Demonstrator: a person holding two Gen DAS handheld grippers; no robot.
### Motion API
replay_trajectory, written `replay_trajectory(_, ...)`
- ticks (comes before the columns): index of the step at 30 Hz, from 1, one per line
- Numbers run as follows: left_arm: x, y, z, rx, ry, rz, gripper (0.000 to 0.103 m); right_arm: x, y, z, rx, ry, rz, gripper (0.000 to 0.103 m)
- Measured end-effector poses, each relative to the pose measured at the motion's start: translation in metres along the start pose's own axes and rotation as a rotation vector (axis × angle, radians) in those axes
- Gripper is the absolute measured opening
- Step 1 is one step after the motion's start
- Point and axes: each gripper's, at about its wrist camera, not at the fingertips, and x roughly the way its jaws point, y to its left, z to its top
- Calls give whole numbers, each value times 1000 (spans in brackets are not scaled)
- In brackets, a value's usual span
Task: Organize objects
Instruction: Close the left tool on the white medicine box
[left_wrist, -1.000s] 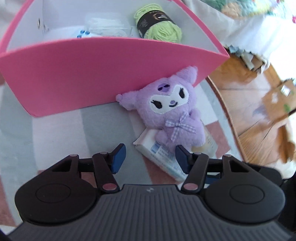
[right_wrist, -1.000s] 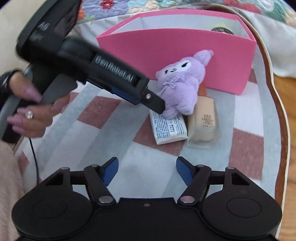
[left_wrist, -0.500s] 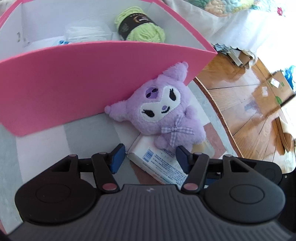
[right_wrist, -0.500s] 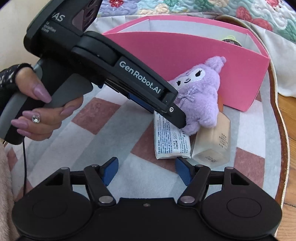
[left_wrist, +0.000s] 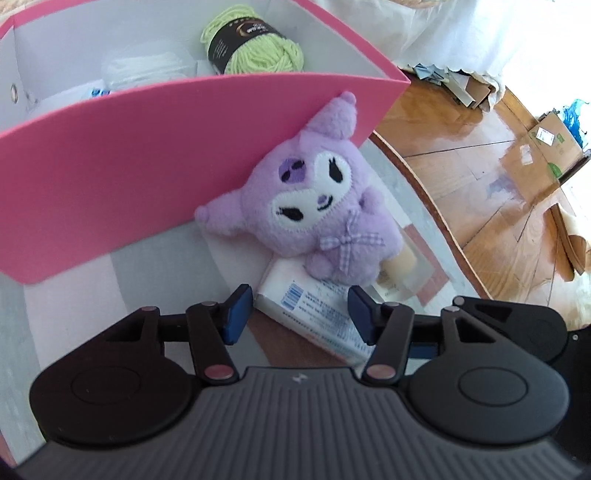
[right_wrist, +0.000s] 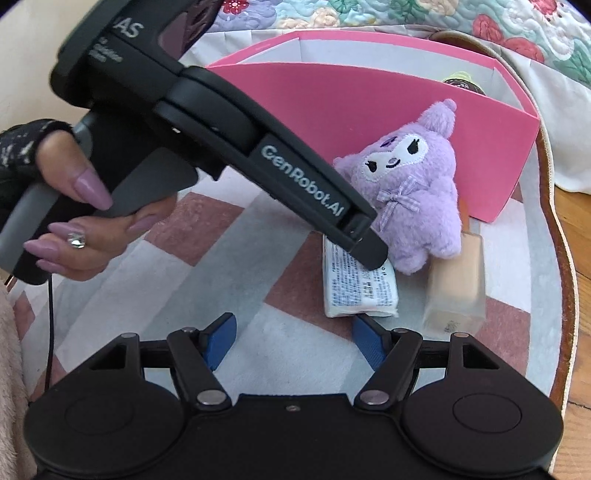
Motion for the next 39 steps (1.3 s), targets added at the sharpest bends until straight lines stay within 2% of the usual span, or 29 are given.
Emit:
replay_trajectory(2,-3,4,-3,-52,37,-22,54,-2,-2,-1,14,4,-13,76)
replay_trajectory(6,-15,24,-22,-253,116,-164,53,-7,-8,-3,38,13,-38,78)
replay_trajectory(9,-23,32,-34,-341,123,-203,52,-9,-11,-5,31,16,-31,78)
replay_trajectory(11,-29,33,-35,-365,100,-177,52,-9,-10,-5,21,11,-47,78)
replay_trajectory(15,-33,38,-29,-399,41,-112,52,-11,-12,-8,38,6,-49,84)
replay_trajectory(20,-24,39,-32,-405,50,-82,50,-8,-10,-7,56,0,-52,86)
replay_trajectory(22,-26,41,-34,-443,53,-89,49,-8,-10,-8,55,-1,-57,86)
replay_trajectory(24,-27,42,-36,-463,53,-84,46,-9,-10,-9,53,-7,-62,86)
replay_trajectory(26,-27,39,-36,-449,54,-54,38,-11,-11,-12,49,-25,-84,86)
replay_trajectory(27,-27,38,-37,-443,52,-39,36,-11,-11,-14,43,-41,-107,86)
replay_trajectory(29,-27,35,-38,-443,48,-29,36,-11,-12,-17,25,-58,-117,74)
replay_trajectory(31,-26,33,-40,-461,58,-53,35,-8,-11,-17,9,-72,-106,60)
replay_trajectory(36,-31,23,-46,-504,51,-34,35,-15,-11,-21,6,-76,-81,60)
replay_trajectory(39,-41,9,-50,-475,34,-1,35,-24,-5,-23,-23,-83,-74,60)
